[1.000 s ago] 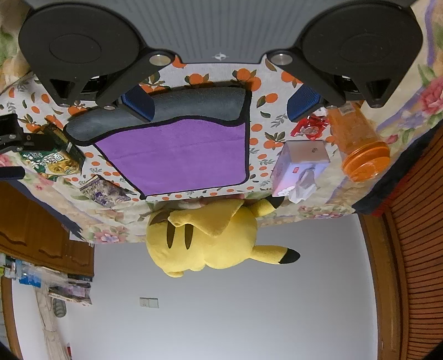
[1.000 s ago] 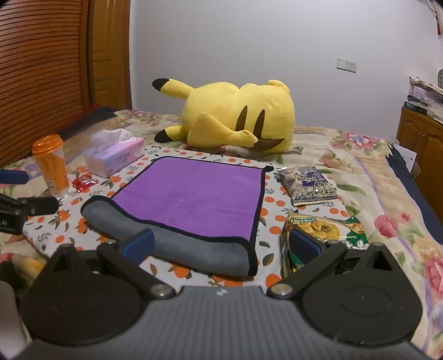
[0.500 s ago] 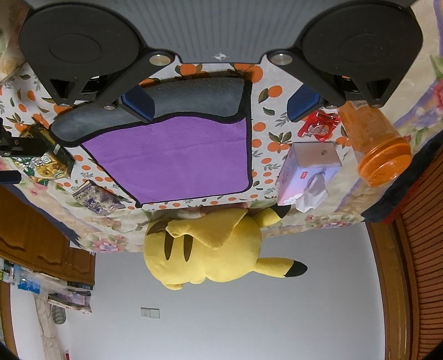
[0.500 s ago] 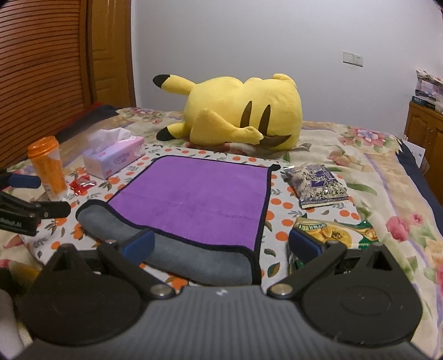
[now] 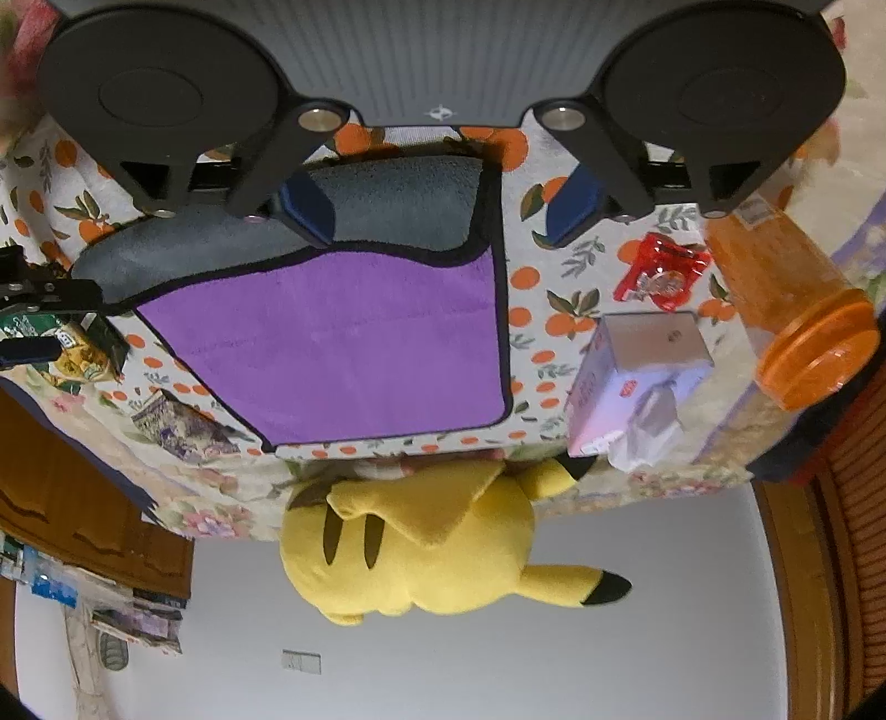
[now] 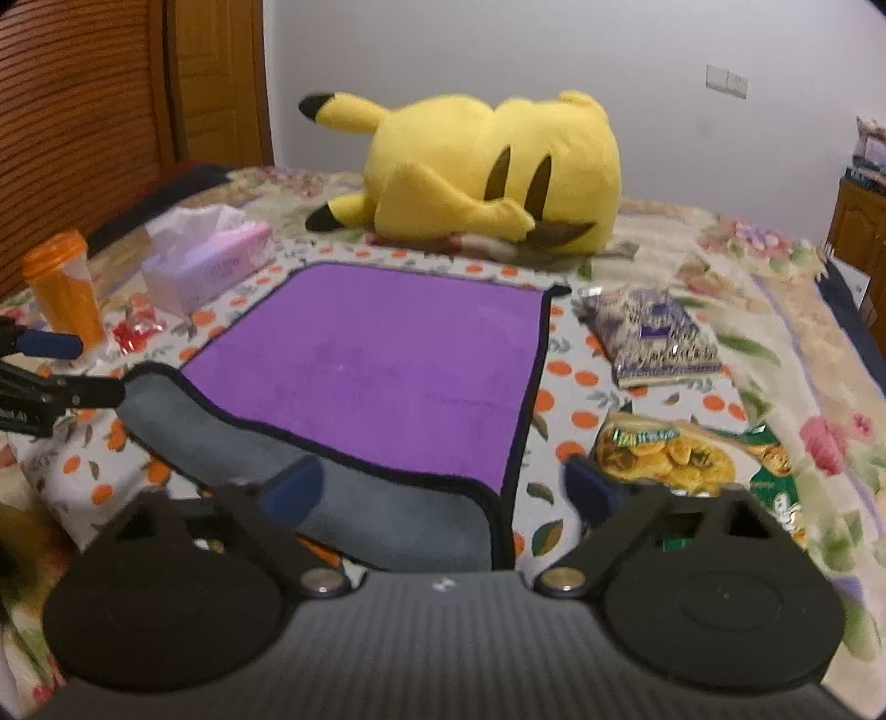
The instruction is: Fold towel
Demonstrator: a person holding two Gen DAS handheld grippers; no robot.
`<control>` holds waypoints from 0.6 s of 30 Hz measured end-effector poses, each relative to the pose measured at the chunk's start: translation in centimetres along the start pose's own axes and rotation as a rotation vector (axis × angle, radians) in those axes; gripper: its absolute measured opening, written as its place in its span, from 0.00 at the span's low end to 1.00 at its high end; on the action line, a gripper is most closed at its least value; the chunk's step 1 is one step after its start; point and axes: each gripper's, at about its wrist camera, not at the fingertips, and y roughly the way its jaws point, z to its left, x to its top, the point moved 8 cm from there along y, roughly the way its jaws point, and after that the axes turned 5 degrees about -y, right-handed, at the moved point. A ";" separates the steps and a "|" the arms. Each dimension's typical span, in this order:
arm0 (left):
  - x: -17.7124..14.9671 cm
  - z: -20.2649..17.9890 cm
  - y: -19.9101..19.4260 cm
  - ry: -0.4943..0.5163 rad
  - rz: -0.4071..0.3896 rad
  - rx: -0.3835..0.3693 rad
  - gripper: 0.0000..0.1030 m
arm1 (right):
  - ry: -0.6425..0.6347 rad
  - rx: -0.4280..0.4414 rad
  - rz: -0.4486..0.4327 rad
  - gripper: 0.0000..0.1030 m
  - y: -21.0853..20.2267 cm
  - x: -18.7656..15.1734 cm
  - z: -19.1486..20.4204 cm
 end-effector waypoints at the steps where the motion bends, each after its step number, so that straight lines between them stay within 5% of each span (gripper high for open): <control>1: 0.1 0.0 0.2 -0.001 0.005 -0.007 0.78 | 0.006 0.002 0.012 0.85 0.3 -0.2 -0.1; 14: 0.0 0.7 2.6 -0.028 0.050 -0.040 0.61 | 0.083 0.033 0.111 0.77 2.6 -1.7 -1.8; 18: -0.2 1.0 3.0 -0.046 0.067 -0.049 0.45 | 0.091 0.053 0.126 0.74 2.7 -1.9 -1.6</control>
